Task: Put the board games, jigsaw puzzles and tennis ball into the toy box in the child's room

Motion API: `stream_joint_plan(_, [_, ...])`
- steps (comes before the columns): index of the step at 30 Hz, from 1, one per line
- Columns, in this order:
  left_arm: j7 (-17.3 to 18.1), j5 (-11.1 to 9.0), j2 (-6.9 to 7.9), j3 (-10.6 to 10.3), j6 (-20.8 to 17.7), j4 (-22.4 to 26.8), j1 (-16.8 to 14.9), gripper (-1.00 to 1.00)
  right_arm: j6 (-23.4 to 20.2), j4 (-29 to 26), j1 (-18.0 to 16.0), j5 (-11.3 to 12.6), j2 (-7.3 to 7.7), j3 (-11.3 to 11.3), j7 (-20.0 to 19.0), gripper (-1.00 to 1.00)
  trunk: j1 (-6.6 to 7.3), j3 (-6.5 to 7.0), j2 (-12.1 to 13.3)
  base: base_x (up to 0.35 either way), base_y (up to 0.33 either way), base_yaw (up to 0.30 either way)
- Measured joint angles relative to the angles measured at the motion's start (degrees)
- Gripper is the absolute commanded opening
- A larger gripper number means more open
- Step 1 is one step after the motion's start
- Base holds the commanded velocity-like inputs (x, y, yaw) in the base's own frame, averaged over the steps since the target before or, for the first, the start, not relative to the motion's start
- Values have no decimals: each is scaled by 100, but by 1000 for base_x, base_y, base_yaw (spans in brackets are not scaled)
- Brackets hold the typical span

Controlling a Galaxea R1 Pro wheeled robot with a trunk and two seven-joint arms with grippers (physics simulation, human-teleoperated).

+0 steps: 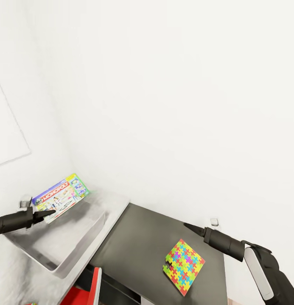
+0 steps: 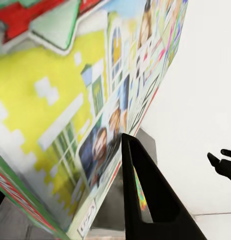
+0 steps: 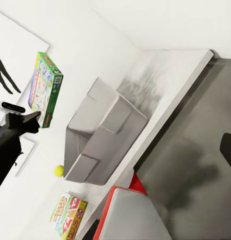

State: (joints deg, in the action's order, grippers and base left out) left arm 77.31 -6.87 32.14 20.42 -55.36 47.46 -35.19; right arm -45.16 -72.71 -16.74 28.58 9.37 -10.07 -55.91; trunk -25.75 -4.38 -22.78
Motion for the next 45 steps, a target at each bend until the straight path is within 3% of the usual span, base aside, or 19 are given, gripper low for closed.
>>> stream_joint_plan(2, [-209,69,1,-6,-33,-120,-169,-100,7,6,0,-4,1,1,0,100,0,0,0,0,0,0])
stream_joint_plan(7, [-1143,295,-2,-15,-54,-616,-729,-100,19,11,0,-13,-3,3,6,100,0,0,0,0,0,0])
stream_joint_plan(13, [-1706,328,32,-40,-53,-989,-1222,-100,21,12,0,-17,0,7,8,100,0,0,-1,0,0,0])
stream_joint_plan(16, [-1929,364,132,-42,-33,-1105,-1393,-100,21,12,0,-18,11,8,8,100,0,0,-1,0,0,0])
stream_joint_plan(21, [-2054,362,195,-53,-25,-1120,-1448,-100,21,12,0,-14,5,1,7,100,0,0,-1,0,0,0])
stream_joint_plan(28, [-2173,366,405,-43,-56,-1136,-1457,-100,12,12,0,-12,5,0,0,100,0,-9,0,0,0,0])
stream_joint_plan(36, [-3074,382,383,-47,-43,-1330,-1456,-100,-25,12,0,29,26,-1,-14,100,0,-75,1,0,0,0])
stream_joint_plan(45, [-3253,316,371,-42,-52,-1377,-1458,-100,-32,12,0,46,33,-1,-24,100,0,-159,0,0,0,0])
